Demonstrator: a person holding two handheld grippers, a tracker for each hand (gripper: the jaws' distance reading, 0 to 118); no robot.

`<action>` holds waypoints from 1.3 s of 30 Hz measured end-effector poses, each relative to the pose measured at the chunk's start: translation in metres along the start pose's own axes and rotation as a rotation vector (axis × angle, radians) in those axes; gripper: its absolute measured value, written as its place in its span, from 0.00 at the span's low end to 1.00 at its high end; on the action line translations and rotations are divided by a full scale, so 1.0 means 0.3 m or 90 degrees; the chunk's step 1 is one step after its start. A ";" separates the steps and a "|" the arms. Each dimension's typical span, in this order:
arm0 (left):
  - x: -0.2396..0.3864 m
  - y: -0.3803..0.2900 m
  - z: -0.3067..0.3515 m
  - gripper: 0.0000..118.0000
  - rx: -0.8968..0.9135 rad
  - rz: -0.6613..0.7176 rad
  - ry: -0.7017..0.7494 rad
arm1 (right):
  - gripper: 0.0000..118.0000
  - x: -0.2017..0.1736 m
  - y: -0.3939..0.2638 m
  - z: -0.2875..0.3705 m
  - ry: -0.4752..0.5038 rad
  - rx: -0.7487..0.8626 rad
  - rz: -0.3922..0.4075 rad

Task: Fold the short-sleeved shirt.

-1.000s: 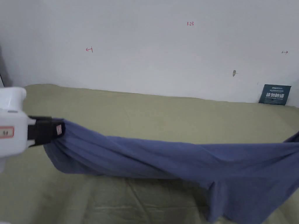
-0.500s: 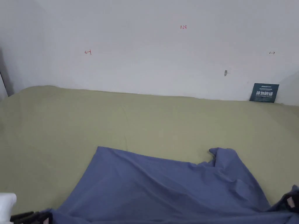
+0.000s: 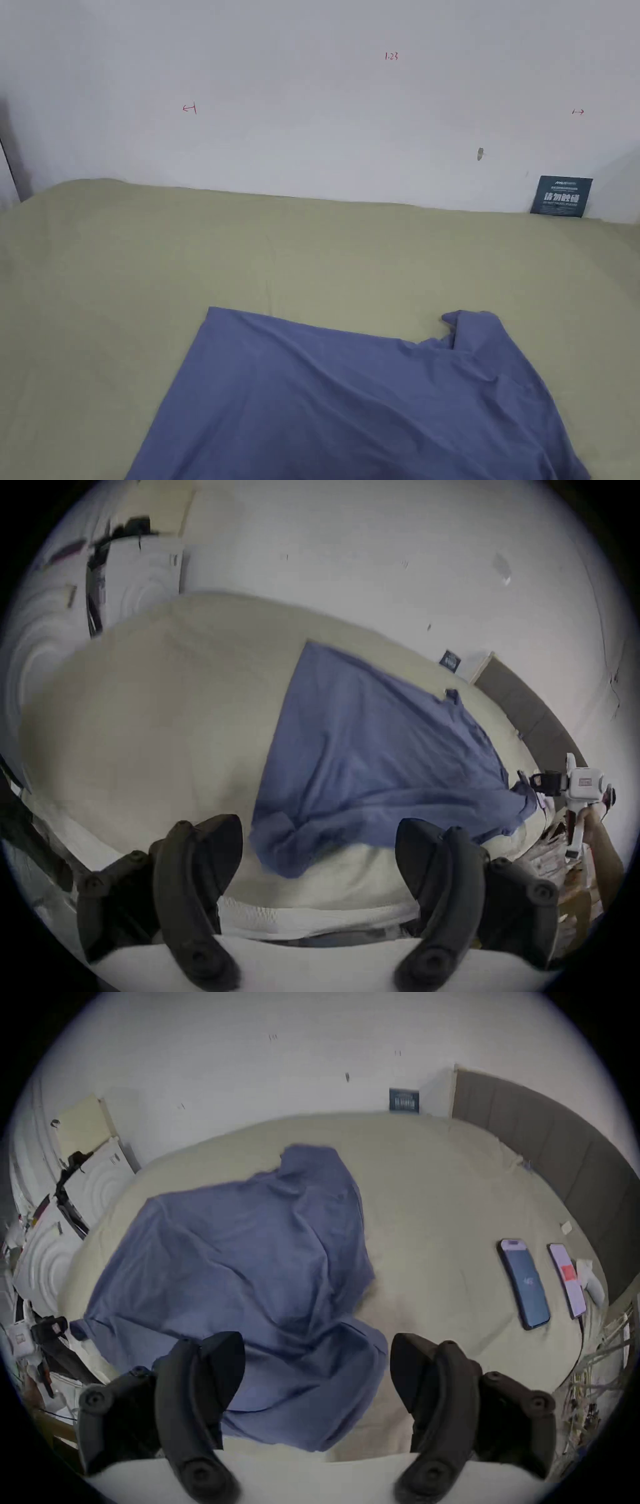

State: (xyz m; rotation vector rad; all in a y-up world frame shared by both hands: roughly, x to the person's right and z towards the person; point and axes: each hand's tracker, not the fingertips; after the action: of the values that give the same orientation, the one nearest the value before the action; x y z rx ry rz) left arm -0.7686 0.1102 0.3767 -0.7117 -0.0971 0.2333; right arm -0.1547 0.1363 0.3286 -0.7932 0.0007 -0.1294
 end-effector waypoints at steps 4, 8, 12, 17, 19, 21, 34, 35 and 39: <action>0.078 0.067 0.117 0.61 0.087 -0.068 0.020 | 0.62 -0.078 -0.012 0.169 -0.005 0.084 0.046; 0.165 0.096 0.136 0.00 0.085 -0.120 0.072 | 0.00 -0.129 -0.079 0.252 -0.064 0.110 0.075; 0.140 0.064 0.093 0.00 0.051 -0.102 0.042 | 0.00 -0.117 -0.139 0.246 -0.021 0.077 0.023; 0.094 0.031 0.022 0.11 -0.022 -0.089 0.051 | 0.00 -0.118 -0.167 0.221 -0.028 0.053 0.020; 0.069 0.021 -0.020 0.38 -0.063 -0.081 0.045 | 0.00 -0.113 -0.164 0.213 -0.025 0.043 0.003; 0.058 0.006 -0.069 0.47 -0.106 -0.071 0.042 | 0.00 -0.098 -0.175 0.188 -0.026 0.037 -0.006; 0.000 -0.040 -0.192 0.08 -0.124 -0.064 0.040 | 0.86 -0.097 -0.229 0.043 -0.047 -0.051 -0.028; -0.005 -0.040 -0.184 0.08 -0.115 -0.065 0.035 | 0.86 -0.098 -0.229 0.022 -0.061 -0.069 -0.025; 0.028 -0.031 -0.144 0.08 -0.107 -0.040 0.016 | 0.84 -0.089 -0.238 -0.080 -0.074 -0.110 -0.011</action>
State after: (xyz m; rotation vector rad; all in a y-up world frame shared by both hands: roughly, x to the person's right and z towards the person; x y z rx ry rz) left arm -0.7516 0.0779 0.3504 -0.8770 -0.1157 0.1574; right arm -0.1906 0.0729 0.3613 -0.9718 -0.1054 -0.0999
